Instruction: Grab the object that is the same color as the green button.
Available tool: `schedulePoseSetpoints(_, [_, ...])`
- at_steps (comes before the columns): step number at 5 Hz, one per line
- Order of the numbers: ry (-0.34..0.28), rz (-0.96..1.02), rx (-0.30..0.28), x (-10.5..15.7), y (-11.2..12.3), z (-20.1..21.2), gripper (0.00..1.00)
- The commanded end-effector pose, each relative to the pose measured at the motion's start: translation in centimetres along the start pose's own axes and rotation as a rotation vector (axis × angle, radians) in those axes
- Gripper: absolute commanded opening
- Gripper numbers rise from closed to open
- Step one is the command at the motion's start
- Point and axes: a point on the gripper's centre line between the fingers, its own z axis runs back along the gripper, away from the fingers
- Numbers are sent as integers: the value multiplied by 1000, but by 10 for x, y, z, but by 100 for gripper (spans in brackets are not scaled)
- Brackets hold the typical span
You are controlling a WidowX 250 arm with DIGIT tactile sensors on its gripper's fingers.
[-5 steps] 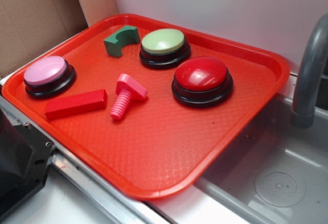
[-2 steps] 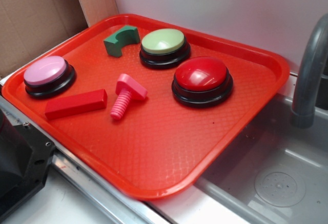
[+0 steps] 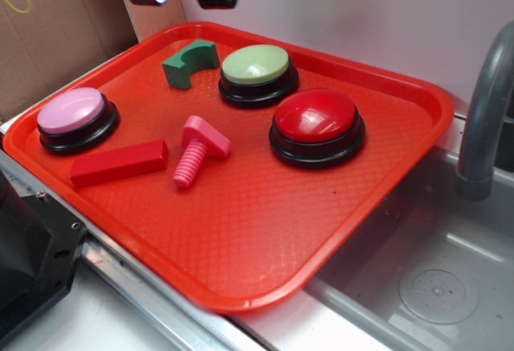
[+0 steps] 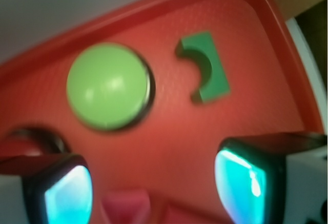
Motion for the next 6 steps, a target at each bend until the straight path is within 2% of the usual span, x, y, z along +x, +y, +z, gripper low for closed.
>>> schedulePoseSetpoints(1, [-70, 117, -78, 46, 47, -21, 100])
schedulePoseSetpoints(2, [-55, 113, -77, 49, 59, -34, 100])
schedulePoseSetpoints(3, [-23, 119, -44, 50, 71, -55, 100])
schedulePoseSetpoints(4, [-4, 98, 8, 46, 73, -73, 100])
schedulePoseSetpoints(5, [7, 51, 8, 40, 70, -86, 75])
schedulePoseSetpoints(6, [10, 46, 5, 35, 66, -90, 0])
